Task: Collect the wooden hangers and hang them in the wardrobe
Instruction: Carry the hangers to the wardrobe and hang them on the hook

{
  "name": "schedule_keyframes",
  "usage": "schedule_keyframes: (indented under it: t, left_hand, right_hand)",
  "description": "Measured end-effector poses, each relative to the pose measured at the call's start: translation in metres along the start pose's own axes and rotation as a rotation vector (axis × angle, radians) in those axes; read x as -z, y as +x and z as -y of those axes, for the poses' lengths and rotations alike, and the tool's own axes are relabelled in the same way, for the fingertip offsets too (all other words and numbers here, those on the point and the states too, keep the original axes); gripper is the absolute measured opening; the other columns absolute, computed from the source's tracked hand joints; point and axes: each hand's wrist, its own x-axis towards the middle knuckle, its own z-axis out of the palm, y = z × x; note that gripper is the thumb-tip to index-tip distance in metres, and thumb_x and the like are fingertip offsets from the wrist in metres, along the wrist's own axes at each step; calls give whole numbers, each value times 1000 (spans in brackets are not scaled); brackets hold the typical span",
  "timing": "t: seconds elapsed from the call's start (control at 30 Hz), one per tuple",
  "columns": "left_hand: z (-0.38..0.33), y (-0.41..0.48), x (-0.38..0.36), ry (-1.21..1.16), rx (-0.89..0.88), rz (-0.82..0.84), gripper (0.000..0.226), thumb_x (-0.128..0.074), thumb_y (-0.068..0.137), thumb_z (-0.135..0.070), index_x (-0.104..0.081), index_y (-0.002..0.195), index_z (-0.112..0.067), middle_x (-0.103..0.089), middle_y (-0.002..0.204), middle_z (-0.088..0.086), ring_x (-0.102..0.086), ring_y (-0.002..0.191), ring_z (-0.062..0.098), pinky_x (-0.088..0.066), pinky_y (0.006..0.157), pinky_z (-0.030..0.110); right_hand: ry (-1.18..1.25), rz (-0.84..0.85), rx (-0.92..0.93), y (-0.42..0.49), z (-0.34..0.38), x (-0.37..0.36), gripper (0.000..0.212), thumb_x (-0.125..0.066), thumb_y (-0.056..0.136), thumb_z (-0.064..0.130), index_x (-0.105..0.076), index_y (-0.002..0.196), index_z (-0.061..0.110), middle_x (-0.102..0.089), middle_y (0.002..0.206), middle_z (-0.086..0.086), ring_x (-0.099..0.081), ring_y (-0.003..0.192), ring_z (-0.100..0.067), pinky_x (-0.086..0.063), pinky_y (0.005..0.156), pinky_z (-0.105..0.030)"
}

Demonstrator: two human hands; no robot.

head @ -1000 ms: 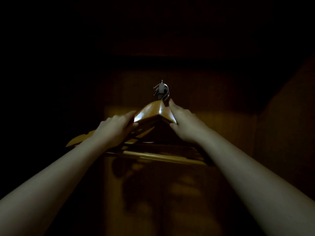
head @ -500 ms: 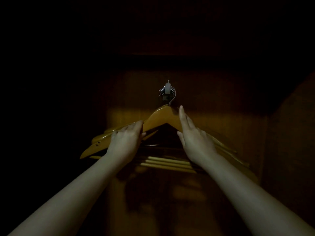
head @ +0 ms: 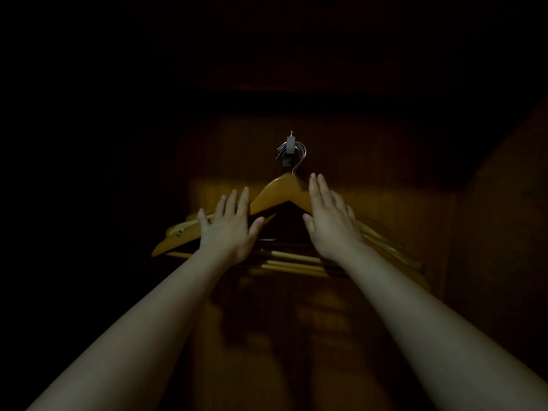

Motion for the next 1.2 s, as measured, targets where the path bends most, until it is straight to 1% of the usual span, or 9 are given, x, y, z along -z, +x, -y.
schedule_keyframes:
  t: [0.07, 0.2, 0.33, 0.5, 0.6, 0.77, 0.97, 1.1, 1.2]
  left_hand:
    - [-5, -15, -2, -23, -29, -33, 69, -20, 94, -54, 16, 146, -27, 12, 159, -2, 10, 146, 18, 2, 116, 52]
    - [-6, -59, -7, -80, -185, -81, 67, -21, 96, -51, 15, 147, -26, 15, 158, -5, 19, 142, 9, 6, 116, 40]
    - [-1, -99, -9, -79, -327, 14, 62, -19, 96, -50, 10, 147, -30, 14, 157, -10, 23, 137, 1, 13, 112, 33]
    - [18, -146, -11, -99, -457, 204, 61, -18, 94, -52, 4, 148, -32, 7, 157, -13, 15, 141, -1, 10, 112, 29]
    - [33, -172, -22, -122, -507, 328, 60, -19, 94, -51, 1, 148, -33, 3, 158, -14, 10, 142, -1, 8, 112, 26]
    - [60, -219, -48, -165, -573, 558, 56, -24, 98, -47, -6, 149, -31, -1, 158, -11, 4, 144, 2, 4, 112, 25]
    - [94, -285, -73, -214, -614, 804, 55, -27, 99, -43, -11, 149, -26, -11, 158, -6, -9, 145, 8, -10, 116, 32]
    - [115, -338, -95, -299, -643, 936, 54, -33, 98, -40, -19, 148, -24, -24, 156, -2, -22, 143, 14, -20, 117, 36]
    - [129, -387, -117, -383, -646, 1050, 54, -38, 97, -37, -24, 147, -21, -35, 151, 5, -35, 136, 18, -30, 112, 33]
  right_hand:
    - [32, -22, 5, -9, 5, 4, 73, -39, 97, 29, 11, 148, 18, 11, 159, -1, -1, 147, -25, -12, 117, -44]
    - [-18, -67, 110, -45, 13, 9, 65, -37, 98, 31, 0, 150, 16, -1, 160, -1, 0, 147, -17, -7, 119, -37]
    - [-62, -1, 159, -88, 21, 12, 56, -33, 98, 33, -15, 149, 19, -12, 158, 3, -2, 147, -13, -2, 118, -34]
    - [-35, 104, 138, -142, 33, 5, 48, -35, 98, 34, -31, 145, 24, -24, 155, 6, -10, 145, -11, 2, 112, -26]
    - [18, 203, 75, -176, 42, -4, 45, -35, 98, 34, -34, 143, 27, -23, 154, 10, -12, 144, -8, -4, 112, -23]
    - [50, 384, -73, -237, 64, -28, 44, -36, 98, 34, -35, 142, 28, -26, 153, 11, -17, 141, -7, -12, 115, -26]
    - [77, 568, -267, -328, 101, -58, 43, -37, 98, 32, -39, 140, 25, -32, 151, 6, -26, 139, -11, -19, 113, -30]
    - [73, 686, -432, -399, 131, -73, 41, -39, 97, 30, -42, 137, 23, -35, 149, 4, -31, 136, -14, -24, 112, -34]
    - [62, 760, -535, -458, 151, -76, 39, -40, 96, 28, -45, 134, 22, -40, 145, 3, -40, 130, -16, -31, 107, -33]
